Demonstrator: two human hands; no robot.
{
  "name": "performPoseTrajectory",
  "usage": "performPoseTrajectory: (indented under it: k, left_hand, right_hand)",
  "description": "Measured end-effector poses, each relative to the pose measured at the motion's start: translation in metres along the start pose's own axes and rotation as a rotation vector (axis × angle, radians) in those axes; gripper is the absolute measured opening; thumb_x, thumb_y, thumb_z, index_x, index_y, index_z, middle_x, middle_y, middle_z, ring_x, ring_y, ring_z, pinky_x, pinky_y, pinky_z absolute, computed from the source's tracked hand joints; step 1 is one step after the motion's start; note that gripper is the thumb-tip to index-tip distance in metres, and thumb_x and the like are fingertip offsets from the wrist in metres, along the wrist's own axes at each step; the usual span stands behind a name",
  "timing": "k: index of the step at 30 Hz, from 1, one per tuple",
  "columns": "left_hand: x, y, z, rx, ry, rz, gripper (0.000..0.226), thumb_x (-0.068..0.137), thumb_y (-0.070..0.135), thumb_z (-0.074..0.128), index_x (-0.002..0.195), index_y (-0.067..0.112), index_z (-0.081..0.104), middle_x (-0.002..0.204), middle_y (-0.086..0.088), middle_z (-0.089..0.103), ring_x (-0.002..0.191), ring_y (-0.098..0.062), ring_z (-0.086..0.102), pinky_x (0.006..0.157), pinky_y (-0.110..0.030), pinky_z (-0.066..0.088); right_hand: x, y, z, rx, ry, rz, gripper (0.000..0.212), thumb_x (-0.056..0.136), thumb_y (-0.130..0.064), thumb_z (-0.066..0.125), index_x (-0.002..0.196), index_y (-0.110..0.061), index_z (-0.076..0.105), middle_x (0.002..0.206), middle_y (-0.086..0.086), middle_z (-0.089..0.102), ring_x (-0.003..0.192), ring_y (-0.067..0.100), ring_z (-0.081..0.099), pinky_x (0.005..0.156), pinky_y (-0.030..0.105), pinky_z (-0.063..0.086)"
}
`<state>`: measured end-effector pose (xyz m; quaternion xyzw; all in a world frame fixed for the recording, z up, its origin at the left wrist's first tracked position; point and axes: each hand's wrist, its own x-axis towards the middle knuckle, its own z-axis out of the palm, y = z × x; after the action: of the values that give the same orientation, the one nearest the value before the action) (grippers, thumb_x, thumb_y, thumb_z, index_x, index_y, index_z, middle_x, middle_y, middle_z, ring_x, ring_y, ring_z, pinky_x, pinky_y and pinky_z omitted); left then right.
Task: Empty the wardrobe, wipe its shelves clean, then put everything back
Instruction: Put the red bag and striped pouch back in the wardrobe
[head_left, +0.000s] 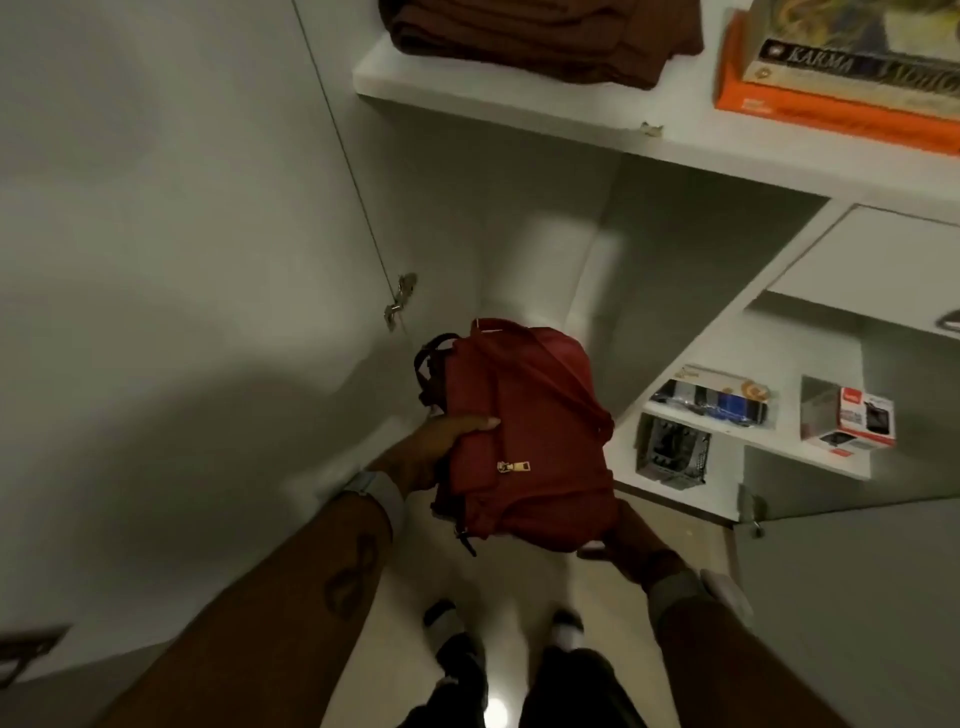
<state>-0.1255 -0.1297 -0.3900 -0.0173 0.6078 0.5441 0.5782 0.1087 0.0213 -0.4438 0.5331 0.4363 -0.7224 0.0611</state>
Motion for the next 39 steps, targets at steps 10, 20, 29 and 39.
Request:
performPoseTrajectory:
  k: [10,20,29,39]
  left_hand:
    - [0.298,-0.042,-0.05,0.549,0.151,0.074,0.113,0.047,0.066,0.09,0.146,0.028,0.049,0.136,0.002,0.061,0.114,-0.019,0.063,0.101,-0.04,0.052]
    - [0.533,-0.066,-0.133,0.697,0.33,0.093,0.114,0.042,0.067,0.085,0.14,0.018,0.054,0.13,-0.003,0.063,0.11,-0.021,0.064,0.094,-0.04,0.057]
    - [0.625,-0.04,-0.164,0.753,0.483,0.058,0.119,0.041,0.075,0.08,0.142,0.019,0.049,0.132,-0.001,0.061,0.116,-0.022,0.061,0.096,-0.038,0.055]
    - [0.686,-0.094,-0.209,1.539,0.879,0.181,0.086,0.092,0.08,0.014,0.083,0.025,0.08,0.087,-0.003,0.071,0.078,-0.013,0.07,0.066,-0.014,0.053]
  right_hand:
    - [0.277,0.021,0.053,0.062,0.045,0.059,0.036,0.099,-0.05,0.052,0.123,-0.027,0.067,0.115,0.006,0.073,0.107,0.033,0.067,0.093,0.057,0.055]
    - [0.564,0.042,0.077,-0.014,-0.111,0.008,0.067,0.092,-0.05,0.065,0.151,-0.03,0.04,0.137,0.01,0.062,0.114,0.032,0.066,0.089,0.051,0.059]
    - [0.655,0.017,0.107,-0.049,-0.106,-0.143,0.082,0.087,-0.041,0.067,0.157,-0.029,0.026,0.152,0.006,0.048,0.129,0.033,0.055,0.11,0.055,0.044]
    - [0.682,0.005,0.126,-0.323,-0.066,-0.123,0.058,0.102,-0.043,0.053,0.151,-0.017,0.034,0.124,0.005,0.049,0.123,0.033,0.051,0.11,0.05,0.044]
